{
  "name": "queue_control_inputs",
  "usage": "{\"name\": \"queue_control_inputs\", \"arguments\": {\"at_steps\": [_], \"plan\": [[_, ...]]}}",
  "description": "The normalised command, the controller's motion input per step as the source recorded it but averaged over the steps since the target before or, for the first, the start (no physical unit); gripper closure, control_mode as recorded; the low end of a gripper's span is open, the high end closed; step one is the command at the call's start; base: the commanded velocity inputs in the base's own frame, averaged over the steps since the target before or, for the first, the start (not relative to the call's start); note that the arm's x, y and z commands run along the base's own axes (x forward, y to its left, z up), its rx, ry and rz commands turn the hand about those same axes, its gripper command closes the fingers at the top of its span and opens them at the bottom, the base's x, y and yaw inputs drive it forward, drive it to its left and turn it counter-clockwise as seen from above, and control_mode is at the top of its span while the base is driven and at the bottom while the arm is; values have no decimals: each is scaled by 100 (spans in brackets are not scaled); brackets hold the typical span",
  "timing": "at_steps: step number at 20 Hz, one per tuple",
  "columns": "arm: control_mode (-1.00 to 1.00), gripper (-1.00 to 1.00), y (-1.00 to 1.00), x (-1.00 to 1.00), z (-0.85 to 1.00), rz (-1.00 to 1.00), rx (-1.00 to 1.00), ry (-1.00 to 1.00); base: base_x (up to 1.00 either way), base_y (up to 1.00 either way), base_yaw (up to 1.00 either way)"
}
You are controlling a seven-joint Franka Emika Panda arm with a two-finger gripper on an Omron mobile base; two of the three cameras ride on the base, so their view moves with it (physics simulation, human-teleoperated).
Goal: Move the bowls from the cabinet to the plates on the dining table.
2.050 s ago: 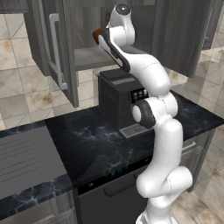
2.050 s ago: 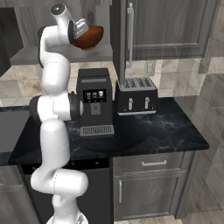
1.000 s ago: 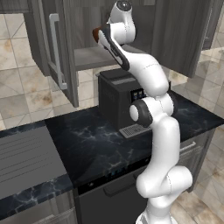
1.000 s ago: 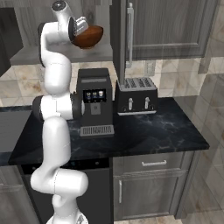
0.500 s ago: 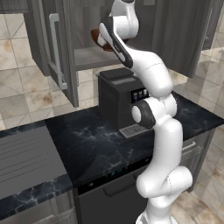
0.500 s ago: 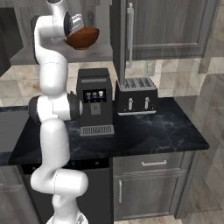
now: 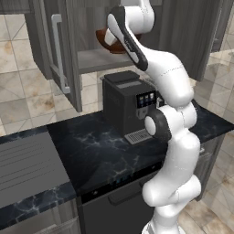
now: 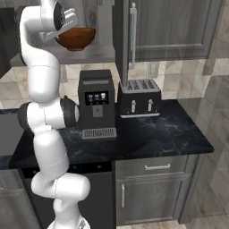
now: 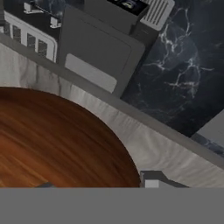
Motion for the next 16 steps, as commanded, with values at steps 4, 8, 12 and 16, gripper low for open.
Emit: {"name": "queue_control_inputs", "arguments": {"at_steps": [4, 8, 12, 16], "plan": [[-100, 100, -32, -94, 0, 11, -9, -14, 0, 0, 0], [-100, 100, -28, -99, 0, 13, -10, -14, 0, 0, 0], [-100, 100, -25, -91, 0, 13, -9, -14, 0, 0, 0], [-100, 100, -23, -69, -26, 14, -6, -10, 0, 0, 0]]}}
